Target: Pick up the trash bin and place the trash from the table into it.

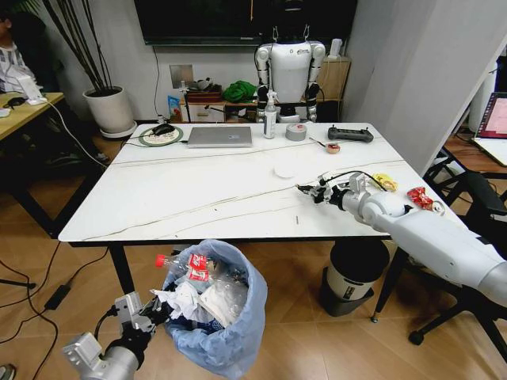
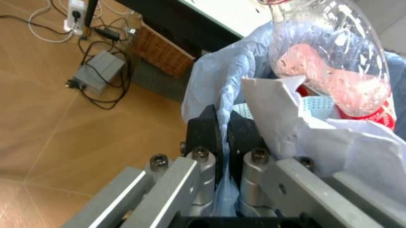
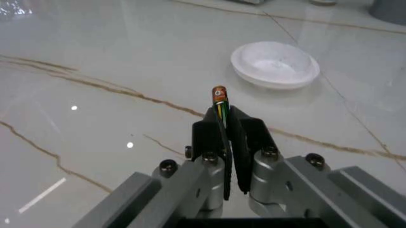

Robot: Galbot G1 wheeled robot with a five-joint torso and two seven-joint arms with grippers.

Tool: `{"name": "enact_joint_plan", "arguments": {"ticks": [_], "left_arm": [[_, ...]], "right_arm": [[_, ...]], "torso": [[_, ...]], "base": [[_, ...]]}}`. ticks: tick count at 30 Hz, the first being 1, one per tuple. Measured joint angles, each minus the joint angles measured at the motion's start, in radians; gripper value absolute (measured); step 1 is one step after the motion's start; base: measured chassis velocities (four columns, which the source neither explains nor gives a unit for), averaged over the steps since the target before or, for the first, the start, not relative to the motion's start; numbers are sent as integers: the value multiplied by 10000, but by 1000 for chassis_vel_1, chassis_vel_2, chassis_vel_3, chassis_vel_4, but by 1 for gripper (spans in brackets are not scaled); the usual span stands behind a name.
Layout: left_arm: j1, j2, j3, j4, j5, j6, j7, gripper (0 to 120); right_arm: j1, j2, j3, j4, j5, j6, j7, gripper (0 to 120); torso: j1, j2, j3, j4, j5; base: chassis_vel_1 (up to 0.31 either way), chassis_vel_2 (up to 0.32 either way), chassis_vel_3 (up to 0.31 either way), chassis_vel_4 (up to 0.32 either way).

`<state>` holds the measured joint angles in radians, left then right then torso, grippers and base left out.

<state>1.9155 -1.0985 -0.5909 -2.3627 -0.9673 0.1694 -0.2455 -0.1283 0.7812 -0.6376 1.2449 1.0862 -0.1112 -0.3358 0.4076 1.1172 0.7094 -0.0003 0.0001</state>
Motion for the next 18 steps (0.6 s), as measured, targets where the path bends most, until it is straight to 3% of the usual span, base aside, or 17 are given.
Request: {"name": "enact_joint_plan", "arguments": {"ticks": [18], "left_arm": [[36, 24, -27, -126, 45, 0, -1, 0]], "right_arm": [[-44, -1467, 451, 5495, 1592, 672, -545, 0]], "torso": [[-1, 2, -2, 0, -2]], "base": [[0, 0, 0, 0]]}}
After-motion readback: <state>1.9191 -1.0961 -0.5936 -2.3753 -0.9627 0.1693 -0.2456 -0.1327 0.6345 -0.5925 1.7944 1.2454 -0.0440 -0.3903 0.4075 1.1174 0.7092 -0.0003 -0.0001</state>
